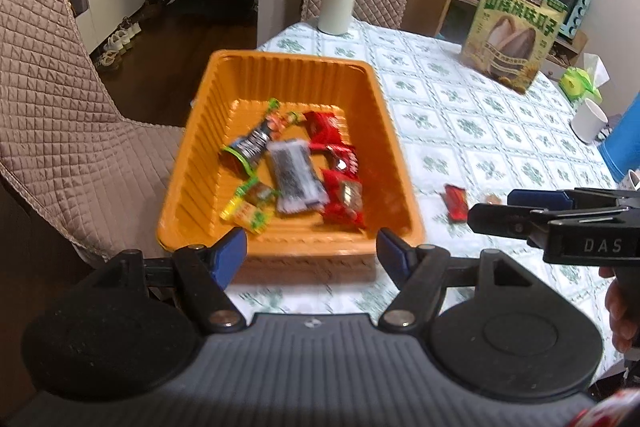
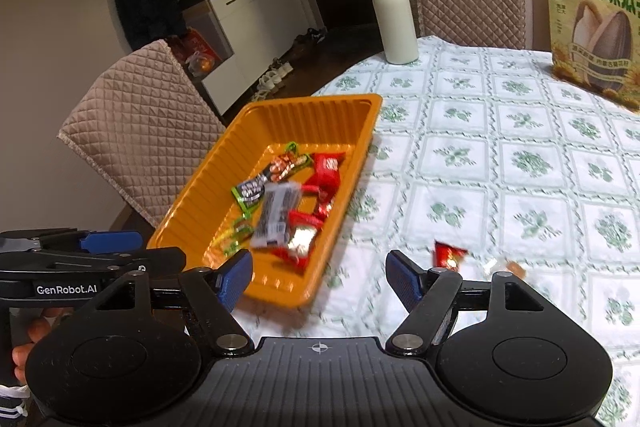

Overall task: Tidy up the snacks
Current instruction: 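Withdraw both open grippers from the tray toward the last two candies, then close right gripper on the clear-wrapped brown candy while left gripper grasps the red candy, then carry the red candy with left gripper while right gripper carries the clear candy to the tray, then open left gripper to drop the red candy while right gripper drops the clear candy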

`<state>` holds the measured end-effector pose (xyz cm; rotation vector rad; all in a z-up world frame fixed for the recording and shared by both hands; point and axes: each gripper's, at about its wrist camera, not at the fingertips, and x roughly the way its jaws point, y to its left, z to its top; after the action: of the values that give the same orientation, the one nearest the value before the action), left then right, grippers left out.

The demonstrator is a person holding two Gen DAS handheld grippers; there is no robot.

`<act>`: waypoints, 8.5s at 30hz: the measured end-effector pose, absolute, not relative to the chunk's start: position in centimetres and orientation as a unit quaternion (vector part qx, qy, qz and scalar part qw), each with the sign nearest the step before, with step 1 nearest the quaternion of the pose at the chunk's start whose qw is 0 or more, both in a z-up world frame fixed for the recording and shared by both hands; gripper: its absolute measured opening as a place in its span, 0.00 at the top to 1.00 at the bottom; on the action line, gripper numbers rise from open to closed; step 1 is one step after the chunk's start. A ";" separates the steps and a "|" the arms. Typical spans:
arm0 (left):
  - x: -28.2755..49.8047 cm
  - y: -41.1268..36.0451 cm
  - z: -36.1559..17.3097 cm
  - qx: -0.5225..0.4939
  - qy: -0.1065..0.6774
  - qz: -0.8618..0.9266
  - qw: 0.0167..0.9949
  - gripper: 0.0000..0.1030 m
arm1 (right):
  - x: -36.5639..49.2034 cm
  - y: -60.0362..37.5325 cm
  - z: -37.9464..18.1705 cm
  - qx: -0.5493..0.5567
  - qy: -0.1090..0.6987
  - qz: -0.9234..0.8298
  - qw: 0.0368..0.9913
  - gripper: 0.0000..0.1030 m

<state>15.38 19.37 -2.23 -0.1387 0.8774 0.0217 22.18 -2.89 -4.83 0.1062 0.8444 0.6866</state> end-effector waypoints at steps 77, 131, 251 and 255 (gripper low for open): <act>25.7 2.9 -9.5 0.013 0.463 -0.041 0.886 0.42 | 30.2 -13.1 -14.2 -0.096 0.370 0.386 0.840 0.61; 29.1 1.2 -11.2 0.029 0.484 -0.055 0.873 0.82 | 29.0 -22.4 -11.9 0.036 0.405 0.252 0.878 0.79; 21.3 28.1 -3.8 -0.081 0.455 -0.020 0.887 0.65 | 25.4 8.1 -6.8 0.000 0.411 0.367 0.834 0.79; 21.4 28.3 -3.9 -0.081 0.455 -0.022 0.887 0.65 | 25.6 8.4 -7.1 -0.001 0.416 0.365 0.833 0.79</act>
<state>21.43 28.25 -3.91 -0.1680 0.9452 -0.0451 25.59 8.43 -7.06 -0.0030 0.8809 0.7732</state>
